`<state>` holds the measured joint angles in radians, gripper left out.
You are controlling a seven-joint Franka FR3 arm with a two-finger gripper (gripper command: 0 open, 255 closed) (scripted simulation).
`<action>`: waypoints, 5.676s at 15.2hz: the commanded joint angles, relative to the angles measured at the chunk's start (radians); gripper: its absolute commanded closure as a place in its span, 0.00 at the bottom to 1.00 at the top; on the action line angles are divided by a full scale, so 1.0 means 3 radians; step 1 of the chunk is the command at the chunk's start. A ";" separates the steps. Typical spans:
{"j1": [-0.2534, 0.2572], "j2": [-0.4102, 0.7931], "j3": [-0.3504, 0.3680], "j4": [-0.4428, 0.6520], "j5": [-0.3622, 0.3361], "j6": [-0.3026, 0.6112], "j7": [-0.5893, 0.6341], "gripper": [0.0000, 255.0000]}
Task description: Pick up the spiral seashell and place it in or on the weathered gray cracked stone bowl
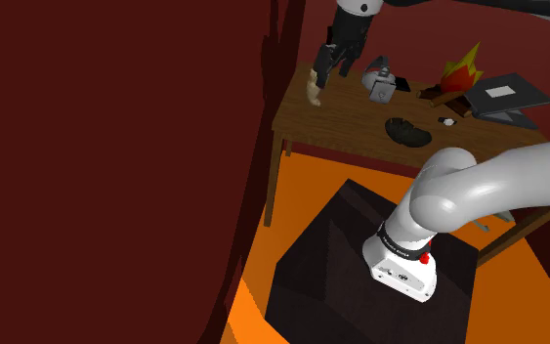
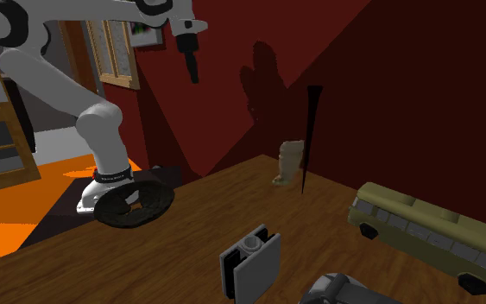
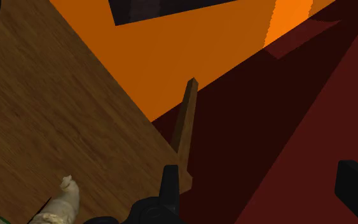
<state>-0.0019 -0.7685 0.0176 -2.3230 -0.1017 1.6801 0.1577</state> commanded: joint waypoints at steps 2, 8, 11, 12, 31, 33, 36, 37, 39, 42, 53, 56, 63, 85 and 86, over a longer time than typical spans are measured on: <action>-0.0022 0.0062 -0.0065 0.0010 -0.0031 0.0059 -0.0062 0.00; -0.0133 0.0507 -0.0450 0.0153 -0.0169 0.0401 -0.0427 0.00; -0.0172 0.0770 -0.0637 0.0279 -0.0197 0.0557 -0.0612 0.00; -0.0183 0.0863 -0.0699 0.0329 -0.0199 0.0606 -0.0676 0.00; -0.0518 0.3112 -0.1594 0.2094 0.0678 0.0977 -0.2104 0.00; -0.0632 0.3400 -0.1610 0.2395 0.0839 0.0920 -0.2244 0.00; -0.0679 0.3511 -0.1598 0.2434 0.0897 0.0976 -0.2290 0.00; -0.0680 0.3524 -0.1595 0.2407 0.0905 0.1015 -0.2295 0.00; -0.0682 0.3553 -0.1589 0.2356 0.0922 0.1092 -0.2306 0.00; -0.0686 0.3592 -0.1581 0.2293 0.0945 0.1189 -0.2321 0.00; -0.0686 0.3593 -0.1580 0.2295 0.0945 0.1188 -0.2321 1.00; -0.0686 0.3593 -0.1580 0.2295 0.0945 0.1188 -0.2321 1.00; -0.0819 0.4046 -0.1592 0.2712 0.1249 0.1092 -0.1888 0.00; -0.1018 0.4697 -0.1538 0.3109 0.1643 0.1207 -0.1403 1.00; -0.1019 0.4698 -0.1538 0.3111 0.1643 0.1207 -0.1403 1.00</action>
<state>-0.3073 0.6402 -0.4437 -1.3888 0.3914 2.0424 -0.2633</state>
